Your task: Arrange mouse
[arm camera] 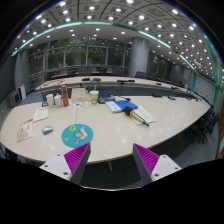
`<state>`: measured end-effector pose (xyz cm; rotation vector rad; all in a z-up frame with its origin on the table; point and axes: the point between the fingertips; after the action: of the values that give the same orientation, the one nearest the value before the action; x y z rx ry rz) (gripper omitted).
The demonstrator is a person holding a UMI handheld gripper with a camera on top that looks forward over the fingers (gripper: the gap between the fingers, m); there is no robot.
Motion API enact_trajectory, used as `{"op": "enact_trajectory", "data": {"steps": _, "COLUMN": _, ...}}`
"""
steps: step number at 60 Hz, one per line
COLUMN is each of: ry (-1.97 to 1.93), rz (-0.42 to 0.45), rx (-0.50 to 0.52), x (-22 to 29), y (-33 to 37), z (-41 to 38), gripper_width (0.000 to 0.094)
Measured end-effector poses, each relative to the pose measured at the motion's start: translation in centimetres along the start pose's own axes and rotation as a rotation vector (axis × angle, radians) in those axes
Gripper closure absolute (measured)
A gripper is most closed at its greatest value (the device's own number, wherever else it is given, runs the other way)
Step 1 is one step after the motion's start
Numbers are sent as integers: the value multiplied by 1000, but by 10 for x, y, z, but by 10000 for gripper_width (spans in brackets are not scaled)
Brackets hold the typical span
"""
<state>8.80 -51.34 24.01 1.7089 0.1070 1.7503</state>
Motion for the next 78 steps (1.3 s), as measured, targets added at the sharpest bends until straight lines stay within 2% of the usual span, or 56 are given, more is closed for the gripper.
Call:
{"op": "enact_trajectory", "data": {"steps": 12, "ry": -8, "rz": -47, "rx": 45, "x": -27, "y": -13, "z": -34, "gripper_width": 77}}
{"op": "enact_trajectory", "data": {"steps": 22, "ry": 26, "rz": -89, "rx": 103, "x": -67, "y": -40, "z": -97, "gripper_width": 79}}
{"op": "enact_trajectory", "data": {"steps": 44, "ry": 58, "rz": -132, "rx": 293, "x": -110, "y": -117, "z": -344, "gripper_width": 77}}
{"op": "enact_trajectory", "data": {"steps": 52, "ry": 72, "rz": -125, "rx": 342, "x": -104, "y": -156, "z": -423, "gripper_width": 80}}
{"op": "enact_trajectory", "data": {"steps": 59, "ry": 85, "rz": -130, "rx": 342, "x": -95, "y": -191, "z": -476, "gripper_width": 75}}
{"op": "enact_trajectory", "data": {"steps": 78, "ry": 63, "rz": -131, "rx": 292, "x": -56, "y": -264, "z": -535, "gripper_width": 85}}
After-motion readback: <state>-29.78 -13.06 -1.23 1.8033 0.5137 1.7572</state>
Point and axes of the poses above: the point between the fingertips, and its own axes, seen from behind it with the camera up: z to the right, x up, y backward, against the way the camera looks, and after that the axes turned 5 degrees about -x, right-handed
